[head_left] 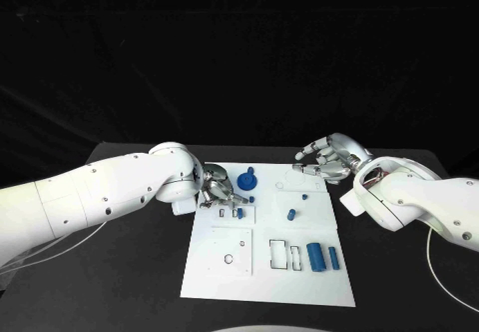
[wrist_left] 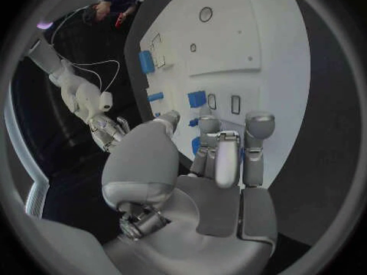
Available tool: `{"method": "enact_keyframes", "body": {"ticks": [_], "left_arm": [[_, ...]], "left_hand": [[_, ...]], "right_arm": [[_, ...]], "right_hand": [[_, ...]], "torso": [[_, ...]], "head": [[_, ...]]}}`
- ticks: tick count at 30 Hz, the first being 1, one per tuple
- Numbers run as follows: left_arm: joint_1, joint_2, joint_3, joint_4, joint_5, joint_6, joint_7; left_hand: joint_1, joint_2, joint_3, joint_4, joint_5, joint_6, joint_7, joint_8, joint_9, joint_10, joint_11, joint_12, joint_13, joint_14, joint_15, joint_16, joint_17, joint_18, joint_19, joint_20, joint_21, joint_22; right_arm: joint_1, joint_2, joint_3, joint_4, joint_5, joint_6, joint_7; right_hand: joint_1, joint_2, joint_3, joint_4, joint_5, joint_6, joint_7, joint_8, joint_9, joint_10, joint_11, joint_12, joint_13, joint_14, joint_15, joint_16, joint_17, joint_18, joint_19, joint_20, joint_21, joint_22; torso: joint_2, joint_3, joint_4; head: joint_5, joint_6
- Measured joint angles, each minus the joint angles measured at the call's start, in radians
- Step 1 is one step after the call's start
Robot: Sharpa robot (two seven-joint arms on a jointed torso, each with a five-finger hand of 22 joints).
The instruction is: Assemble the parts on the task board
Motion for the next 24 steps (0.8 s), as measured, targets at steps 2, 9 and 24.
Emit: {"method": "enact_keyframes", "body": {"ticks": [2,9,24], "left_arm": [[0.0,0.004,-0.001,-0.007,-0.002,0.012,-0.006],[0.002,0.017,-0.003,-0.02,-0.007,0.041,-0.023],[0.003,0.04,-0.006,-0.034,-0.009,0.066,-0.034]], "left_hand": [[0.0,0.0,0.0,0.0,0.0,0.0,0.0,0.0,0.001,0.0,0.0,0.0,-0.001,-0.001,-0.001,0.0,0.0,0.0,0.0,0.0,0.0,0.001],[0.0,0.0,0.0,0.0,0.0,0.0,0.0,0.0,0.001,0.0,0.0,0.0,-0.001,-0.001,-0.001,0.0,0.0,0.0,0.0,0.0,0.0,0.001],[0.0,0.0,0.0,0.0,0.0,0.0,0.0,0.0,0.004,0.0,0.0,0.0,0.001,-0.001,-0.001,0.0,0.0,0.0,0.0,0.0,0.0,0.005]], "right_arm": [[0.0,0.0,0.0,-0.001,0.0,0.001,-0.002],[0.0,0.003,0.0,-0.006,0.001,0.002,-0.008],[0.0,0.008,0.0,-0.011,0.001,0.004,-0.014]], "right_hand": [[0.0,0.0,0.0,0.0,0.0,0.0,0.0,0.0,0.0,0.0,0.0,0.0,0.0,0.0,0.0,0.0,0.0,0.0,0.0,0.0,0.0,0.0],[0.0,0.0,0.0,0.0,0.0,0.0,0.0,0.0,0.0,0.0,0.0,0.0,0.0,0.0,0.0,0.0,0.0,0.0,0.0,0.0,0.0,0.0],[0.0,0.0,0.0,0.0,0.0,0.0,0.0,0.004,0.002,0.0,0.0,0.0,0.0,0.0,0.0,0.0,0.0,0.0,0.0,0.0,0.0,-0.001]], "torso": [[0.0,-0.0001,0.0],[0.002,-0.0009,-0.001],[0.003,-0.0022,-0.0013]], "head": [[0.001,0.001],[0.004,0.001],[0.005,-0.008]]}}
